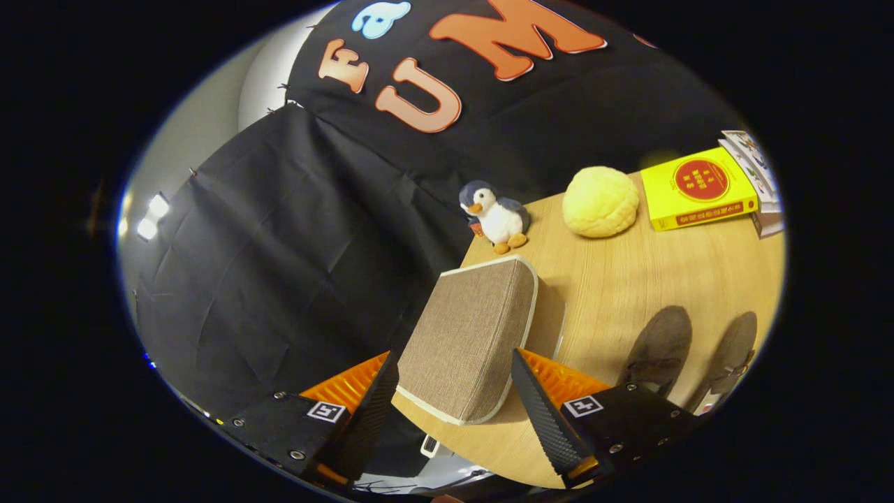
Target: Open the storage box then place both shoes into the box .Put the left shoe in first, then the right shoe, with the right side of both shoes facing outward in a uniform manner.
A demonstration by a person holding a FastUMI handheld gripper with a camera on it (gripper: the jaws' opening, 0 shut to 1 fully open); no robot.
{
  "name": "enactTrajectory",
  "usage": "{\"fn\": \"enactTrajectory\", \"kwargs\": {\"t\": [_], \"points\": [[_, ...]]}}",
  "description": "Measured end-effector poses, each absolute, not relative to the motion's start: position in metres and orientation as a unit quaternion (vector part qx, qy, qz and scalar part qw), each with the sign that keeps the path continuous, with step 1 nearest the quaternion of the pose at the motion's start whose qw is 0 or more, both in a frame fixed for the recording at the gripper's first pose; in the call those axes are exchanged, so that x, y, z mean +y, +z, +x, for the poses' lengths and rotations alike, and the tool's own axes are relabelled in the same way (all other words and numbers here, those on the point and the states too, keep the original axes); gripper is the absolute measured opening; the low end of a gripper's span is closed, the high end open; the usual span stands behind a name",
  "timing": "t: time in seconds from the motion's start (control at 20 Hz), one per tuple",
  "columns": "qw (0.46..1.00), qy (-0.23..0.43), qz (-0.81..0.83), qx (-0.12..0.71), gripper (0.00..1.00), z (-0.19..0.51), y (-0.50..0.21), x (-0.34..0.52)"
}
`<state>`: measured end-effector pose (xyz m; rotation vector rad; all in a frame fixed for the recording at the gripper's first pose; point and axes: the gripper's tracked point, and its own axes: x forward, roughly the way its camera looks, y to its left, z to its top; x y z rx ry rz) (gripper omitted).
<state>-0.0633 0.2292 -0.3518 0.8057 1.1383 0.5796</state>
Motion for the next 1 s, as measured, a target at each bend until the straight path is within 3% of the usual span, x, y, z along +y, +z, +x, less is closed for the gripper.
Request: {"fn": "enactTrajectory", "kwargs": {"t": [0.6, 1.0], "points": [[0.633, 0.285, 0.453, 0.559, 0.97, -0.078, -0.415, 0.264], [0.617, 0.317, 0.476, 0.54, 0.96, -0.089, -0.437, 0.282]]}}
